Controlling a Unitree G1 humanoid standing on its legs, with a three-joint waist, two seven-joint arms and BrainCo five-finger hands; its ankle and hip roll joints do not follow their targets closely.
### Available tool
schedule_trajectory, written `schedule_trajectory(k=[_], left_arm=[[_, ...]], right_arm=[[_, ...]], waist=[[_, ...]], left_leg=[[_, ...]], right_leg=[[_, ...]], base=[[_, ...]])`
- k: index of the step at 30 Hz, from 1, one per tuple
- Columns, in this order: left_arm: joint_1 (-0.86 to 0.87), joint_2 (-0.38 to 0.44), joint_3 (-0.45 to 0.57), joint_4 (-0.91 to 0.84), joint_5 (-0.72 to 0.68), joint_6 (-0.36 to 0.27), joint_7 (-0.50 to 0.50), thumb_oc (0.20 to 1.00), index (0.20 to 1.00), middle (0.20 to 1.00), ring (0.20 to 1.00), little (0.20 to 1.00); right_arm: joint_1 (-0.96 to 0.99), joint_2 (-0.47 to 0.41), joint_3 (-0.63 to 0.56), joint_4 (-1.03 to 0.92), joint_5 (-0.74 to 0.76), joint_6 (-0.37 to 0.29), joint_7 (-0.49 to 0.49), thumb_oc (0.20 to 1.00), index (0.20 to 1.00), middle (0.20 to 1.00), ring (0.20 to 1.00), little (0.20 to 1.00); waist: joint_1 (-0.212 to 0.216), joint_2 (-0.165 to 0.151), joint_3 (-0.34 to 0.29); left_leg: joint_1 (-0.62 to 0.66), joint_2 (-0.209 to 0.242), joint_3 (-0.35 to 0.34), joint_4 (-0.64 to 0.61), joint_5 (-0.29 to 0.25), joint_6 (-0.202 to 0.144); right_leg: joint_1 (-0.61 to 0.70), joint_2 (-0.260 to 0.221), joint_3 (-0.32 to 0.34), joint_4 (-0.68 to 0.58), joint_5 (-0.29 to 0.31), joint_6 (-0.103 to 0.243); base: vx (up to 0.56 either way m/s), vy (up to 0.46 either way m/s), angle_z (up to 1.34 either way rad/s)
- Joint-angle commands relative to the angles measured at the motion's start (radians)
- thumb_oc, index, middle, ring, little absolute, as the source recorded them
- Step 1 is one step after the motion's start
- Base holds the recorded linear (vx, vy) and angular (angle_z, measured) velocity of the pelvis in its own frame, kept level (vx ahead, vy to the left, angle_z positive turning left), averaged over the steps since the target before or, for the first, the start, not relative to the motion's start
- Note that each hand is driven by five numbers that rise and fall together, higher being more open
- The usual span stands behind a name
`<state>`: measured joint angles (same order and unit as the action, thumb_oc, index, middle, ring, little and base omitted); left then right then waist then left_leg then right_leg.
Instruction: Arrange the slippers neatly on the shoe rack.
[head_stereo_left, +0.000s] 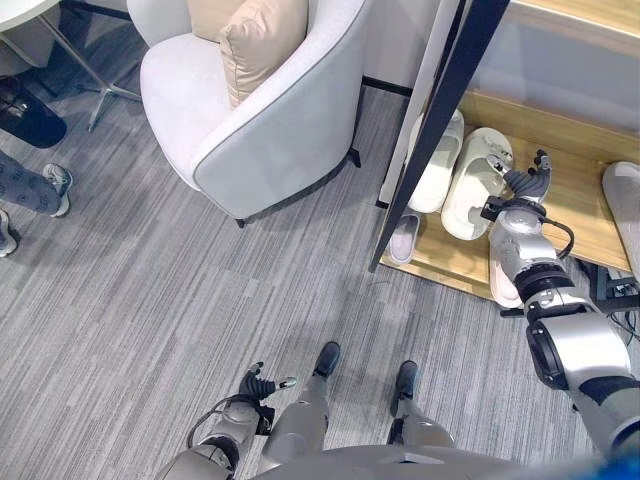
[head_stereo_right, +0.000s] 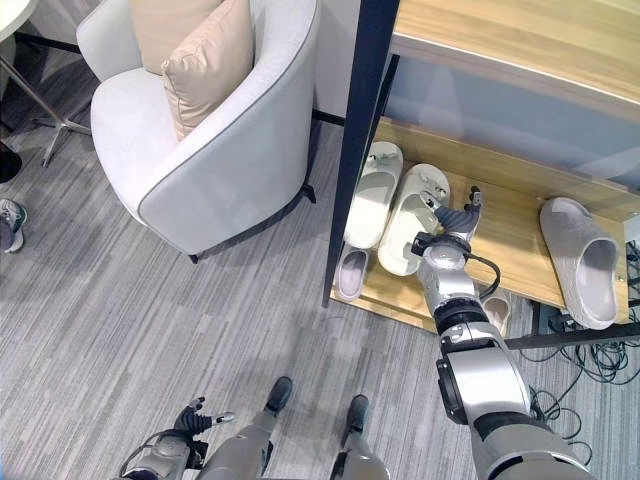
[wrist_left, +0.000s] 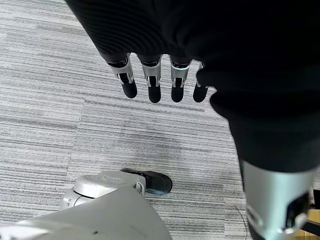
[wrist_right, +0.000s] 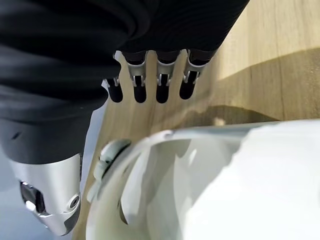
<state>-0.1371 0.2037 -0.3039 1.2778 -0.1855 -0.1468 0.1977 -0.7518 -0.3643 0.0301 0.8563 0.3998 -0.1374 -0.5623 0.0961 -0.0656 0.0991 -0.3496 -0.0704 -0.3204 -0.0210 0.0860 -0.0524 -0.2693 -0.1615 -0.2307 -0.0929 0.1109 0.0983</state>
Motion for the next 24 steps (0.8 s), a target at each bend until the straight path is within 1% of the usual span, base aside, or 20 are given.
schedule_trajectory(k=[1,7,8,10,14,17,20,21,22,24], left_arm=[[-0.002,-0.042,-0.004,0.083,0.013,0.014,-0.021,1.0,1.0,1.0,1.0,1.0],[0.009,-0.041,0.016,0.087,0.025,0.02,-0.023,1.0,1.0,1.0,1.0,1.0],[0.015,-0.041,0.026,0.088,0.04,0.024,-0.021,1.0,1.0,1.0,1.0,1.0],[0.016,-0.038,0.045,0.092,0.05,0.03,-0.021,1.0,1.0,1.0,1.0,1.0],[0.026,-0.029,0.075,0.091,0.068,0.032,-0.013,1.0,1.0,1.0,1.0,1.0],[0.039,-0.025,0.091,0.093,0.086,0.038,-0.017,1.0,1.0,1.0,1.0,1.0],[0.047,-0.019,0.095,0.088,0.102,0.038,-0.027,1.0,1.0,1.0,1.0,1.0],[0.047,-0.019,0.095,0.088,0.102,0.038,-0.027,1.0,1.0,1.0,1.0,1.0],[0.047,-0.018,0.096,0.085,0.104,0.037,-0.028,1.0,1.0,1.0,1.0,1.0],[0.05,-0.016,0.098,0.076,0.123,0.031,-0.032,1.0,1.0,1.0,1.0,1.0]], right_arm=[[0.001,-0.036,-0.044,-0.013,-0.022,-0.082,-0.038,1.0,1.0,1.0,1.0,1.0],[0.074,-0.025,-0.08,-0.097,-0.047,-0.112,-0.044,1.0,1.0,1.0,1.0,1.0],[0.114,-0.012,-0.093,-0.161,-0.063,-0.128,-0.044,1.0,1.0,1.0,1.0,1.0],[0.174,-0.005,-0.109,-0.234,-0.093,-0.136,-0.042,1.0,1.0,1.0,1.0,1.0],[0.277,-0.016,-0.134,-0.295,-0.142,-0.127,-0.028,1.0,1.0,1.0,1.0,1.0],[0.362,-0.027,-0.132,-0.347,-0.184,-0.11,0.012,1.0,1.0,1.0,1.0,1.0],[0.421,-0.044,-0.094,-0.36,-0.216,-0.098,0.084,1.0,1.0,1.0,1.0,1.0],[0.421,-0.044,-0.094,-0.36,-0.216,-0.098,0.084,1.0,1.0,1.0,1.0,1.0],[0.432,-0.048,-0.078,-0.362,-0.223,-0.096,0.105,1.0,1.0,1.0,1.0,1.0],[0.467,-0.073,-0.021,-0.397,-0.288,-0.088,0.164,1.0,1.0,1.0,1.0,1.0]], waist=[[-0.009,0.02,0.003],[-0.012,0.028,-0.007],[-0.016,0.029,-0.01],[-0.023,0.03,-0.016],[-0.036,0.03,-0.029],[-0.047,0.027,-0.035],[-0.061,0.026,-0.039],[-0.061,0.026,-0.039],[-0.064,0.025,-0.041],[-0.072,0.025,-0.043]], left_leg=[[0.067,-0.003,0.057,-0.066,-0.057,0.001],[0.075,-0.001,0.062,-0.066,-0.061,0.003],[0.079,0.0,0.065,-0.066,-0.062,0.003],[0.089,0.004,0.069,-0.066,-0.065,0.003],[0.11,0.008,0.072,-0.066,-0.073,0.004],[0.131,0.017,0.081,-0.066,-0.079,0.003],[0.159,0.029,0.097,-0.066,-0.083,0.002],[0.159,0.029,0.097,-0.066,-0.083,0.002],[0.163,0.03,0.1,-0.066,-0.084,0.001],[0.18,0.038,0.109,-0.066,-0.085,-0.001]], right_leg=[[0.089,-0.055,-0.039,0.006,-0.061,0.094],[0.091,-0.056,-0.039,0.006,-0.064,0.094],[0.094,-0.055,-0.038,0.006,-0.067,0.093],[0.101,-0.054,-0.038,0.006,-0.071,0.092],[0.123,-0.051,-0.042,0.006,-0.079,0.091],[0.141,-0.046,-0.04,0.006,-0.085,0.089],[0.16,-0.039,-0.03,0.006,-0.091,0.085],[0.161,-0.039,-0.03,0.006,-0.091,0.085],[0.163,-0.038,-0.028,0.006,-0.092,0.084],[0.174,-0.032,-0.023,0.006,-0.097,0.079]], base=[[0.0,0.0,0.0],[0.01,0.0,-0.03],[0.0,0.0,0.0],[0.0,0.0,0.0],[0.03,-0.02,-0.01],[0.02,-0.042,-0.04],[0.01,-0.039,-0.18],[0.0,-0.03,-0.08],[0.0,-0.029,-0.08],[-0.01,-0.057,-0.06]])
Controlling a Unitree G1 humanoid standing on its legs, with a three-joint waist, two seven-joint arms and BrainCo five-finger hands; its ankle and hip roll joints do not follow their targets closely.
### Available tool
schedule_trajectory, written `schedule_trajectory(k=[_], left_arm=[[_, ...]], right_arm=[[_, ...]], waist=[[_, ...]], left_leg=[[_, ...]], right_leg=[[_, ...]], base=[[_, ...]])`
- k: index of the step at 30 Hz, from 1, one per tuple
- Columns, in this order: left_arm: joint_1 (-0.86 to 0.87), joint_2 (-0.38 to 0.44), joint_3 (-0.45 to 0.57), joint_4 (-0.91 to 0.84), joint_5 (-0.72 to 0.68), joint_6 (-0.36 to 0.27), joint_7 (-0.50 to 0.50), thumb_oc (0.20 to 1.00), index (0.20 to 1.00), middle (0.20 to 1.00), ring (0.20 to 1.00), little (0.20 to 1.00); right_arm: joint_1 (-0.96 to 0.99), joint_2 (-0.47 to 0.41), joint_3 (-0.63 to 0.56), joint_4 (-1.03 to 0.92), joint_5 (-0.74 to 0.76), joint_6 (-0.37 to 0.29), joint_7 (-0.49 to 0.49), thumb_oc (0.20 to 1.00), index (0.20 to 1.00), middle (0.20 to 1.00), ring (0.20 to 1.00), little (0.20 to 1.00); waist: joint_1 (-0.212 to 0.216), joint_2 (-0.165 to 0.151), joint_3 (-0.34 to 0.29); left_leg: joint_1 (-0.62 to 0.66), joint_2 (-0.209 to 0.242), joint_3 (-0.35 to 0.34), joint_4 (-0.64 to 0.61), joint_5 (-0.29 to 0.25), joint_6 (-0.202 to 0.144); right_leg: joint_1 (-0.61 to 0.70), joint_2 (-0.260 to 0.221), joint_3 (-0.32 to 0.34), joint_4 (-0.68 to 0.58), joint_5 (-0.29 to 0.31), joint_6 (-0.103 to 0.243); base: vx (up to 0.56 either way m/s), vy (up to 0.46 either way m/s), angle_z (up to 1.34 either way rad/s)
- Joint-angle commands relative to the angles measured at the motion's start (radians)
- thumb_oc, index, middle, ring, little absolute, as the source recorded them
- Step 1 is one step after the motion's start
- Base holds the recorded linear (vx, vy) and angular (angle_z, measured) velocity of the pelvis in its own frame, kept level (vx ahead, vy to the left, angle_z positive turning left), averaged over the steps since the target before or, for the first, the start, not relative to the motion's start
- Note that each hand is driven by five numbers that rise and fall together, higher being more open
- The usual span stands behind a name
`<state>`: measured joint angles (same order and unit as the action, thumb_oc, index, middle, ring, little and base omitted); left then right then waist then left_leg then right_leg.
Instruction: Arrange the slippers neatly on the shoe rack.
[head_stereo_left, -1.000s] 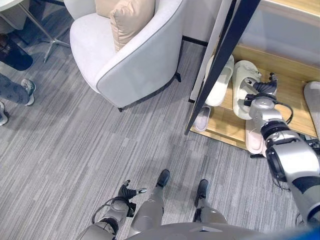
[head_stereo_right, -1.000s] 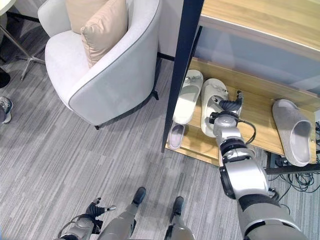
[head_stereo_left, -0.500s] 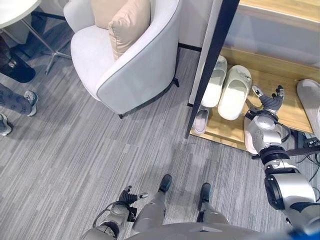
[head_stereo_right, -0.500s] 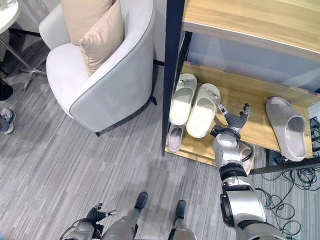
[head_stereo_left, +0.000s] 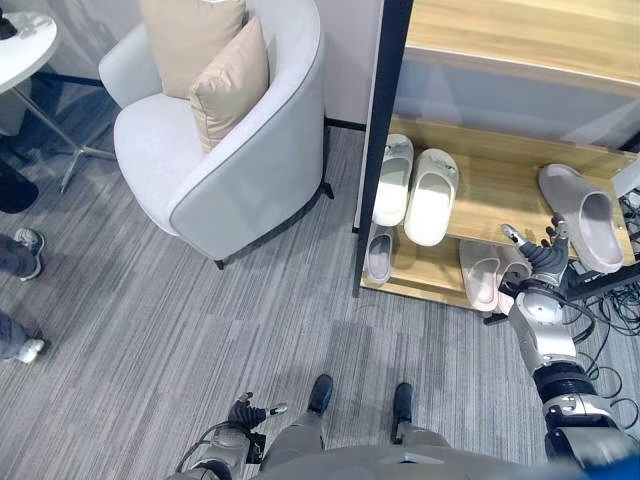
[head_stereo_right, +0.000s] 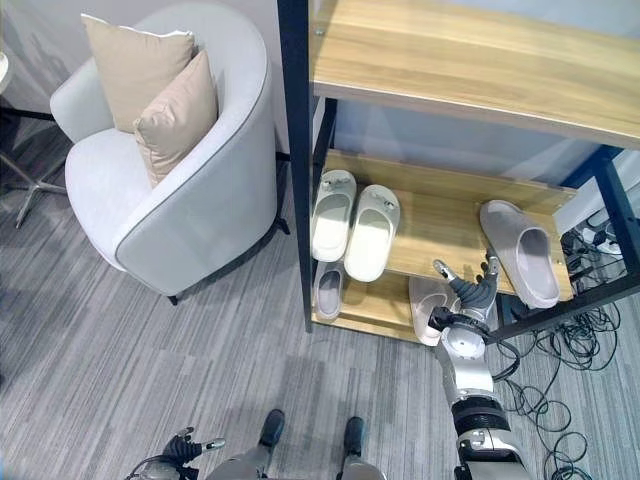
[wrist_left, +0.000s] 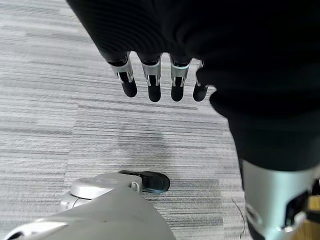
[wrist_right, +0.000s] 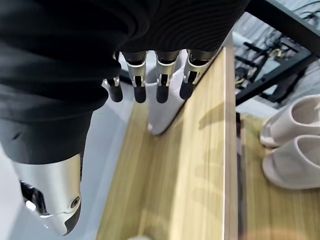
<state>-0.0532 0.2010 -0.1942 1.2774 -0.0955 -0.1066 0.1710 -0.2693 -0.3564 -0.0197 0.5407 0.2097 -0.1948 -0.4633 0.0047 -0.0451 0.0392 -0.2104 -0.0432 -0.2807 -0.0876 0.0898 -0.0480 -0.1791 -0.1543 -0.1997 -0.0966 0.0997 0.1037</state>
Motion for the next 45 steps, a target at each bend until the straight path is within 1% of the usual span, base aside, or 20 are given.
schedule_trajectory(k=[1,6,8,11,17,21,24,27,36,45], left_arm=[[-0.034,-0.013,-0.007,0.07,0.038,-0.011,-0.005,1.0,1.0,1.0,1.0,1.0],[-0.035,-0.013,0.006,0.063,0.052,-0.021,-0.003,1.0,1.0,1.0,1.0,1.0],[-0.03,-0.013,0.013,0.062,0.059,-0.024,-0.001,1.0,1.0,1.0,1.0,1.0],[-0.024,-0.018,0.013,0.063,0.066,-0.026,0.0,1.0,1.0,1.0,1.0,1.0],[-0.031,-0.009,0.02,0.06,0.076,-0.03,0.015,1.0,1.0,1.0,1.0,1.0],[-0.037,-0.003,0.023,0.054,0.078,-0.035,0.028,1.0,1.0,1.0,1.0,1.0],[-0.042,-0.001,0.02,0.05,0.088,-0.039,0.033,1.0,1.0,1.0,1.0,1.0],[-0.044,-0.003,0.013,0.047,0.089,-0.042,0.036,1.0,1.0,1.0,1.0,1.0],[-0.045,0.002,0.001,0.05,0.084,-0.044,0.036,1.0,1.0,1.0,1.0,1.0],[-0.056,0.007,-0.017,0.051,0.052,-0.047,0.038,1.0,1.0,1.0,1.0,1.0]], right_arm=[[0.009,-0.089,0.047,-0.122,-0.132,-0.032,0.087,1.0,1.0,1.0,1.0,1.0],[0.056,-0.085,0.092,-0.193,-0.193,-0.048,0.129,1.0,1.0,1.0,1.0,1.0],[0.07,-0.093,0.116,-0.207,-0.244,-0.042,0.138,1.0,1.0,1.0,1.0,1.0],[0.073,-0.098,0.134,-0.189,-0.284,-0.034,0.134,1.0,1.0,1.0,1.0,1.0],[0.063,-0.13,0.198,-0.22,-0.385,-0.032,0.133,1.0,1.0,1.0,1.0,1.0],[0.059,-0.143,0.241,-0.243,-0.419,-0.034,0.145,1.0,1.0,1.0,1.0,1.0],[0.041,-0.176,0.305,-0.264,-0.482,-0.031,0.166,1.0,1.0,1.0,1.0,1.0],[0.026,-0.184,0.343,-0.251,-0.486,-0.029,0.182,1.0,1.0,1.0,1.0,1.0],[-0.03,-0.196,0.388,-0.174,-0.49,-0.015,0.186,1.0,1.0,1.0,1.0,1.0],[-0.158,-0.167,0.428,-0.037,-0.455,0.008,0.167,1.0,1.0,1.0,1.0,1.0]], waist=[[0.016,0.005,0.016],[0.01,0.007,0.013],[0.009,0.007,0.012],[0.01,0.006,0.01],[0.014,0.001,0.012],[0.016,-0.005,0.014],[0.023,-0.011,0.015],[0.028,-0.015,0.018],[0.036,-0.022,0.019],[0.063,-0.031,0.027]], left_leg=[[0.047,0.014,0.069,0.0,-0.09,-0.006],[0.057,0.021,0.074,0.0,-0.089,-0.01],[0.057,0.023,0.075,0.0,-0.088,-0.01],[0.055,0.023,0.074,0.0,-0.088,-0.009],[0.048,0.021,0.071,0.0,-0.085,-0.009],[0.046,0.018,0.068,0.0,-0.084,-0.009],[0.041,0.017,0.068,0.0,-0.084,-0.01],[0.038,0.015,0.066,0.0,-0.083,-0.009],[0.031,0.011,0.063,0.0,-0.082,-0.007],[0.013,0.006,0.058,0.0,-0.076,-0.009]], right_leg=[[0.089,-0.036,-0.054,0.009,-0.088,0.072],[0.098,-0.03,-0.054,0.009,-0.092,0.068],[0.095,-0.028,-0.052,0.009,-0.091,0.066],[0.094,-0.027,-0.051,0.009,-0.089,0.066],[0.091,-0.028,-0.055,0.009,-0.088,0.068],[0.09,-0.03,-0.059,0.009,-0.086,0.07],[0.089,-0.033,-0.062,0.009,-0.085,0.072],[0.088,-0.036,-0.065,0.009,-0.082,0.074],[0.083,-0.039,-0.064,0.009,-0.078,0.077],[0.073,-0.041,-0.073,0.009,-0.075,0.079]], base=[[-0.01,-0.056,-0.02],[0.0,-0.008,0.0],[0.0,0.0,0.0],[0.0,0.0,0.0],[0.0,0.0,0.0],[0.0,0.0,0.0],[0.0,0.0,0.0],[0.0,0.0,0.0],[0.0,0.001,0.0],[0.0,0.001,0.0]])
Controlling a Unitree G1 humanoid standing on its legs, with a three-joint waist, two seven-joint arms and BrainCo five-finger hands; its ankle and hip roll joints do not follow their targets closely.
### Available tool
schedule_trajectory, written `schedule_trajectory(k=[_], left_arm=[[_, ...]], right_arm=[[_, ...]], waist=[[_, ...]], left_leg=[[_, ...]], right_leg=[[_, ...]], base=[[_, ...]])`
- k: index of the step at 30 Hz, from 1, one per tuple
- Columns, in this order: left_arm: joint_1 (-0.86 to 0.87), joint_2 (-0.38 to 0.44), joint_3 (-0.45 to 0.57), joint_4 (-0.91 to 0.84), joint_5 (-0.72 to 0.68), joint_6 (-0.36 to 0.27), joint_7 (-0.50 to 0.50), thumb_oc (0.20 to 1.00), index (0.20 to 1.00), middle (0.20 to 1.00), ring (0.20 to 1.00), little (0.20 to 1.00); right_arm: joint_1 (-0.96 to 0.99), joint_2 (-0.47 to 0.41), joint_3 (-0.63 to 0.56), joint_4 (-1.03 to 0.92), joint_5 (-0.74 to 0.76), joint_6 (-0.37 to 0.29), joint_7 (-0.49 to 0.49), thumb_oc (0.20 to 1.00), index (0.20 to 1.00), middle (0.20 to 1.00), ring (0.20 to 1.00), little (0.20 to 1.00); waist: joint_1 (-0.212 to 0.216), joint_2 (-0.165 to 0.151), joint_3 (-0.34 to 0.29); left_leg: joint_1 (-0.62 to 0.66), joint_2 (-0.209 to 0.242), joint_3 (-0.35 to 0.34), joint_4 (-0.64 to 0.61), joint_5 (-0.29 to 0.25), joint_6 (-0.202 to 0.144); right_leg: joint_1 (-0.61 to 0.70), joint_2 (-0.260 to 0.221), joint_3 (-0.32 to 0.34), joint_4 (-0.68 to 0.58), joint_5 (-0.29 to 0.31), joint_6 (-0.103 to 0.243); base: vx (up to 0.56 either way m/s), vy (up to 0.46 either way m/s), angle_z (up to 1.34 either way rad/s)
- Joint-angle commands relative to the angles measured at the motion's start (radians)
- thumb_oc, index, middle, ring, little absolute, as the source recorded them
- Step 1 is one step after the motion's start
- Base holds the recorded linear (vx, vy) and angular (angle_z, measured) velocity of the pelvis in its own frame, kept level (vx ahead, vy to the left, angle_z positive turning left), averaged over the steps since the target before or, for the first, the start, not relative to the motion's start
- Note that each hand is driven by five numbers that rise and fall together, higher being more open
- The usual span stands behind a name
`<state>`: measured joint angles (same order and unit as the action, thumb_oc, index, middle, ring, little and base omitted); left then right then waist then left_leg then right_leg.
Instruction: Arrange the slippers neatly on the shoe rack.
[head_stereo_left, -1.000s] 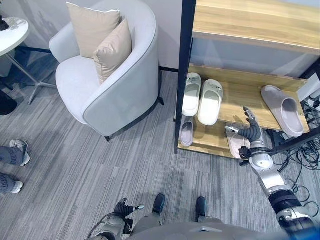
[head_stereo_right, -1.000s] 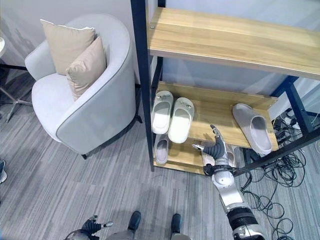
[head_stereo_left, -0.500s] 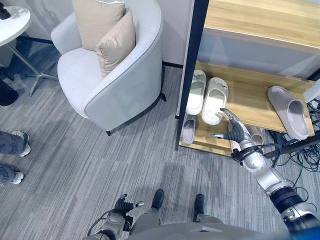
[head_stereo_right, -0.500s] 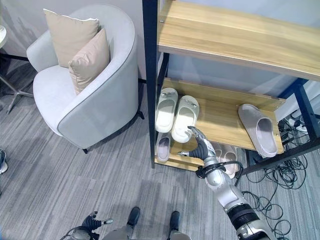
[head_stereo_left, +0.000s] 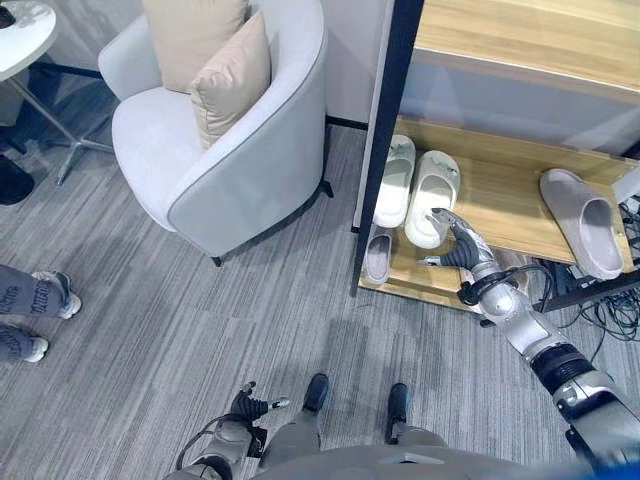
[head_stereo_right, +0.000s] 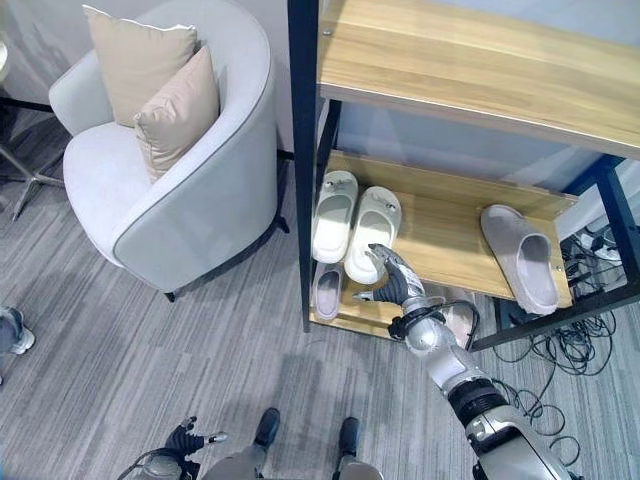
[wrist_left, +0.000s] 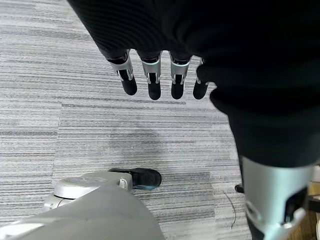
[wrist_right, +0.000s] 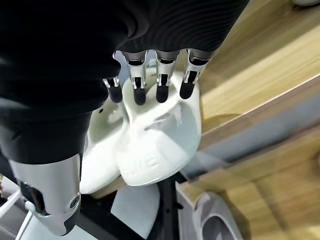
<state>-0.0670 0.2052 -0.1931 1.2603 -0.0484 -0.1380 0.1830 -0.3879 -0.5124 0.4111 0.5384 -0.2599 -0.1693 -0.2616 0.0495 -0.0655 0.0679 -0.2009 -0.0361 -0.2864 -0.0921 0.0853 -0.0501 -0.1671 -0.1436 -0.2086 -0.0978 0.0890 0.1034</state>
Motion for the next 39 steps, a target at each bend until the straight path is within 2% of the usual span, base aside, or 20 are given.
schedule_trajectory(k=[1,10,16,19,23,25,29,35,39], left_arm=[[-0.044,0.002,-0.019,0.069,0.001,-0.015,0.027,1.0,1.0,1.0,1.0,1.0],[-0.034,0.003,-0.037,0.08,-0.027,-0.01,0.02,1.0,1.0,1.0,1.0,1.0],[-0.034,0.005,-0.033,0.083,-0.033,-0.007,0.021,1.0,1.0,1.0,1.0,1.0],[-0.036,0.0,-0.007,0.08,-0.034,-0.005,0.023,1.0,1.0,1.0,1.0,1.0],[-0.038,-0.004,0.008,0.078,-0.016,-0.002,0.023,1.0,1.0,1.0,1.0,1.0],[-0.036,-0.006,0.023,0.073,-0.005,-0.002,0.023,1.0,1.0,1.0,1.0,1.0],[-0.024,-0.01,0.041,0.068,0.022,-0.004,0.024,1.0,1.0,1.0,1.0,1.0],[0.027,-0.018,0.055,0.082,0.039,0.009,-0.005,1.0,1.0,1.0,1.0,1.0],[0.043,-0.029,0.051,0.097,0.044,0.011,-0.017,1.0,1.0,1.0,1.0,1.0]], right_arm=[[-0.052,-0.007,0.0,-0.02,0.019,-0.016,-0.037,1.0,1.0,1.0,1.0,1.0],[-0.134,0.013,-0.001,0.125,0.072,0.005,-0.056,1.0,1.0,1.0,1.0,1.0],[-0.147,-0.007,-0.016,0.085,0.06,0.001,-0.09,1.0,1.0,1.0,1.0,1.0],[-0.071,-0.02,-0.088,-0.067,0.06,-0.021,-0.104,1.0,1.0,1.0,1.0,1.0],[0.007,-0.041,-0.133,-0.166,0.035,-0.032,-0.1,1.0,1.0,1.0,1.0,1.0],[0.057,-0.073,-0.156,-0.234,-0.079,-0.016,-0.131,1.0,1.0,1.0,1.0,1.0],[0.158,-0.091,-0.245,-0.35,-0.15,-0.014,-0.163,1.0,1.0,1.0,1.0,1.0],[0.276,-0.104,-0.336,-0.4,-0.099,-0.029,-0.129,1.0,1.0,1.0,1.0,1.0],[0.286,-0.116,-0.353,-0.38,-0.073,-0.026,-0.111,1.0,1.0,1.0,1.0,1.0]], waist=[[0.021,-0.012,0.0],[0.043,-0.019,0.005],[0.047,-0.016,0.006],[0.029,-0.01,-0.001],[0.015,-0.006,-0.007],[0.007,-0.001,-0.012],[-0.019,0.01,-0.033],[-0.057,0.037,-0.07],[-0.072,0.054,-0.073]], left_leg=[[0.0,-0.002,0.062,0.005,-0.07,-0.007],[-0.014,-0.007,0.051,0.005,-0.065,-0.011],[-0.018,-0.009,0.048,0.005,-0.065,-0.011],[0.001,-0.005,0.055,0.005,-0.075,-0.008],[0.018,-0.002,0.062,0.005,-0.082,-0.007],[0.029,0.003,0.069,0.005,-0.087,-0.005],[0.063,0.015,0.09,0.005,-0.099,-0.002],[0.136,0.048,0.136,0.005,-0.114,-0.001],[0.146,0.059,0.151,0.005,-0.11,-0.003]], right_leg=[[0.06,-0.052,-0.066,0.011,-0.064,0.08],[0.054,-0.055,-0.082,0.011,-0.061,0.082],[0.053,-0.058,-0.086,0.011,-0.06,0.083],[0.068,-0.059,-0.08,0.011,-0.065,0.082],[0.081,-0.057,-0.077,0.011,-0.072,0.081],[0.088,-0.055,-0.074,0.011,-0.075,0.081],[0.109,-0.048,-0.054,0.011,-0.085,0.079],[0.152,-0.021,0.001,0.011,-0.101,0.062],[0.154,-0.012,0.02,0.011,-0.098,0.057]], base=[[0.01,0.005,0.03],[0.01,0.003,0.02],[0.01,0.004,0.06],[0.02,0.002,0.0],[0.0,0.0,0.0],[0.0,0.0,0.0],[-0.01,-0.049,-0.14],[-0.07,-0.096,-0.32],[-0.08,-0.071,-0.18]])
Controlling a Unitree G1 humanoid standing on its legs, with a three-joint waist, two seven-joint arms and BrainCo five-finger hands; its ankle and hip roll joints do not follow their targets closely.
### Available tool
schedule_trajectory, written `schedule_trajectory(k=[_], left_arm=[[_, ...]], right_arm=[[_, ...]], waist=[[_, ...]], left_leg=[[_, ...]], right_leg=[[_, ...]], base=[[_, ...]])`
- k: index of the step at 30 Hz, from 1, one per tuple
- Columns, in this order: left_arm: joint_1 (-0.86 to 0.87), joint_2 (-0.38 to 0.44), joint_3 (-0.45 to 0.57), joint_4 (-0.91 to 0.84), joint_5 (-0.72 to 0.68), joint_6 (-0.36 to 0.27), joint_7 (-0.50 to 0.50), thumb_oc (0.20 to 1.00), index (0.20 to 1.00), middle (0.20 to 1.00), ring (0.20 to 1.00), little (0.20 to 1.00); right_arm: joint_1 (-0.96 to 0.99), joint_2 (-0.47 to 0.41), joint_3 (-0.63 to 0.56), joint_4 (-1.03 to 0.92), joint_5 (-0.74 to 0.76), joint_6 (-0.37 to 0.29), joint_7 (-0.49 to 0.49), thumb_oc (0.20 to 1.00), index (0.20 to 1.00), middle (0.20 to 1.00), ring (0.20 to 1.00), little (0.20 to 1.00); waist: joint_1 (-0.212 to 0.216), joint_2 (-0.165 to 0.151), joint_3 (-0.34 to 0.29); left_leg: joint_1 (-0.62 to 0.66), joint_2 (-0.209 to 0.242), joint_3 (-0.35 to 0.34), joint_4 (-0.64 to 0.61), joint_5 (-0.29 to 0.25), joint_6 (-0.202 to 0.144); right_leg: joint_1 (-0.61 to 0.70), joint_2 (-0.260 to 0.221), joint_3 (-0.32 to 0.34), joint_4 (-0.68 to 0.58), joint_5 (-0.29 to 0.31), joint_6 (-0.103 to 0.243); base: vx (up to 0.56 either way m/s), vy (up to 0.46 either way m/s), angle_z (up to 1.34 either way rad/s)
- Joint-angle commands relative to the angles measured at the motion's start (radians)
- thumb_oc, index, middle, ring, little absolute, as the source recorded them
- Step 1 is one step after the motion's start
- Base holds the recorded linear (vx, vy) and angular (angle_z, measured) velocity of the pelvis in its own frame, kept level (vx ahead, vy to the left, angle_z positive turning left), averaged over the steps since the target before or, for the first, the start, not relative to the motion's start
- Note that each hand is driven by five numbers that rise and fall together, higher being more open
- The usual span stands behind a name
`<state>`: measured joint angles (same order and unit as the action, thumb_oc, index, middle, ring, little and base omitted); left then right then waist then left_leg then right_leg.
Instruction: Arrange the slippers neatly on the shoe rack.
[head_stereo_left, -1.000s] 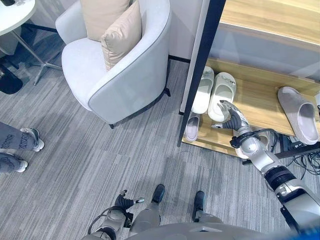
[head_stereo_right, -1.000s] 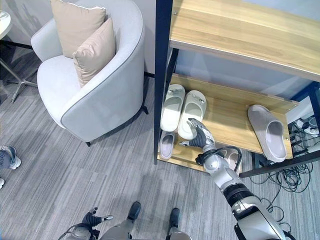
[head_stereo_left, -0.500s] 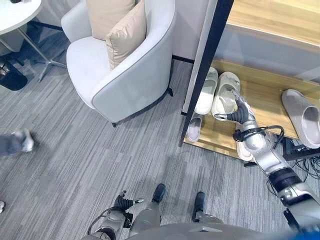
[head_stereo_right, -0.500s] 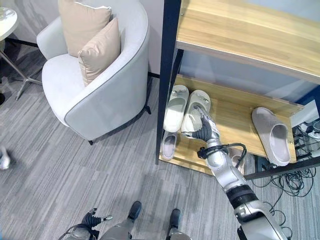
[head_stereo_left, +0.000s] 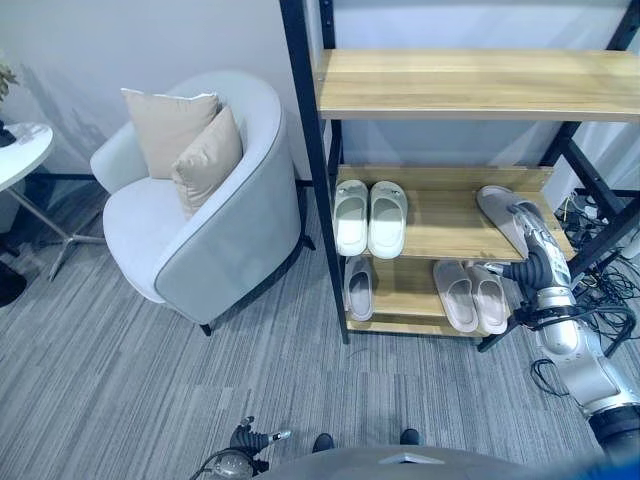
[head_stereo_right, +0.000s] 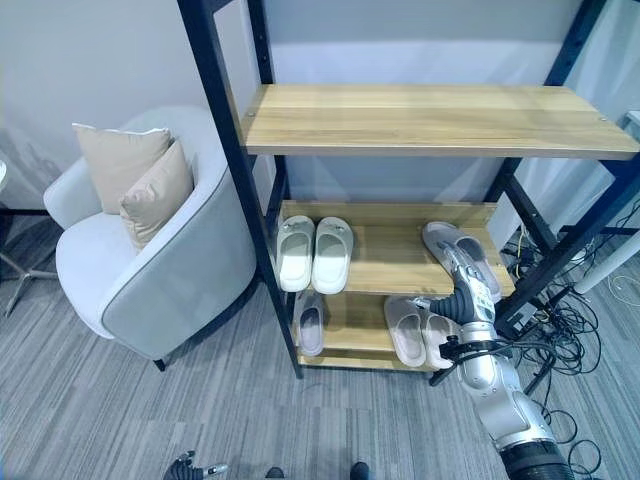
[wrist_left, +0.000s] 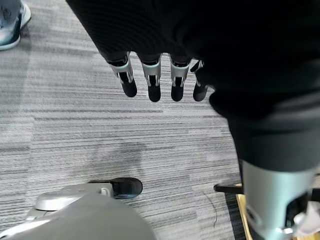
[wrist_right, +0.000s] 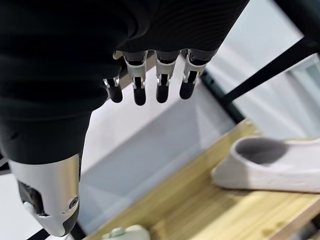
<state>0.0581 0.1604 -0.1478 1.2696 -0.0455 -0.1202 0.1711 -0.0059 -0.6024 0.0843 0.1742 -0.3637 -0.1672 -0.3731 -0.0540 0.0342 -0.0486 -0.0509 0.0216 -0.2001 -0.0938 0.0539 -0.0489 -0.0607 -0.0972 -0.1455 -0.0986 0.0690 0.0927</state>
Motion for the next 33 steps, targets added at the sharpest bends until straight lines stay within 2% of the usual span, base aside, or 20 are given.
schedule_trajectory(k=[1,3,7,16,20,25,33], left_arm=[[-0.08,0.015,0.006,0.092,0.039,-0.006,-0.008,1.0,1.0,1.0,1.0,1.0],[-0.065,0.009,0.008,0.103,0.053,-0.003,-0.016,1.0,1.0,1.0,1.0,1.0],[-0.061,0.009,0.003,0.104,0.075,-0.003,-0.02,1.0,1.0,1.0,1.0,1.0],[-0.078,0.016,-0.028,0.091,0.068,0.001,-0.023,1.0,1.0,1.0,1.0,1.0],[-0.074,0.022,-0.032,0.092,0.051,0.009,-0.022,1.0,1.0,1.0,1.0,1.0],[-0.079,0.022,-0.041,0.087,0.025,0.014,-0.016,1.0,1.0,1.0,1.0,1.0],[-0.108,0.037,-0.069,0.058,-0.015,0.015,0.0,1.0,1.0,1.0,1.0,1.0]], right_arm=[[-0.093,-0.031,-0.031,-0.02,0.037,-0.031,0.003,1.0,1.0,1.0,1.0,1.0],[-0.074,-0.045,-0.04,-0.032,0.038,-0.038,0.018,1.0,1.0,1.0,1.0,1.0],[-0.03,-0.06,-0.058,-0.042,0.014,-0.031,0.03,1.0,1.0,1.0,1.0,1.0],[-0.095,-0.089,-0.07,0.019,0.081,0.002,0.03,1.0,1.0,1.0,1.0,1.0],[-0.135,-0.082,-0.075,0.013,0.124,0.021,0.024,1.0,1.0,1.0,1.0,1.0],[-0.185,-0.03,-0.081,0.039,0.21,0.029,0.003,1.0,1.0,1.0,1.0,1.0],[-0.327,-0.036,-0.061,0.143,0.272,0.058,-0.051,1.0,1.0,1.0,1.0,1.0]], waist=[[0.029,-0.042,0.044],[0.015,-0.029,0.041],[0.003,-0.024,0.037],[-0.018,-0.013,0.048],[-0.018,-0.012,0.061],[-0.013,-0.014,0.078],[-0.001,-0.015,0.106]], left_leg=[[-0.002,0.002,0.068,0.007,-0.078,-0.004],[0.01,0.012,0.081,0.007,-0.079,-0.004],[0.027,0.019,0.092,0.007,-0.084,-0.005],[0.028,0.017,0.106,0.007,-0.089,-0.002],[0.013,0.011,0.104,0.007,-0.088,0.0],[-0.025,0.008,0.108,0.007,-0.079,0.0],[-0.068,0.003,0.095,0.007,-0.067,-0.005]], right_leg=[[0.046,-0.056,-0.035,0.011,-0.077,0.066],[0.043,-0.046,-0.007,0.011,-0.077,0.061],[0.051,-0.039,0.006,0.011,-0.08,0.057],[0.035,-0.04,0.03,0.011,-0.07,0.059],[0.02,-0.045,0.026,0.011,-0.066,0.06],[-0.018,-0.044,0.026,0.011,-0.059,0.063],[-0.051,-0.046,0.012,0.011,-0.059,0.063]], base=[[-0.07,-0.053,-0.08],[-0.06,-0.057,-0.23],[0.0,-0.05,-0.23],[0.03,-0.024,-0.1],[0.08,-0.035,0.0],[0.01,-0.012,0.0],[0.03,-0.041,0.01]])
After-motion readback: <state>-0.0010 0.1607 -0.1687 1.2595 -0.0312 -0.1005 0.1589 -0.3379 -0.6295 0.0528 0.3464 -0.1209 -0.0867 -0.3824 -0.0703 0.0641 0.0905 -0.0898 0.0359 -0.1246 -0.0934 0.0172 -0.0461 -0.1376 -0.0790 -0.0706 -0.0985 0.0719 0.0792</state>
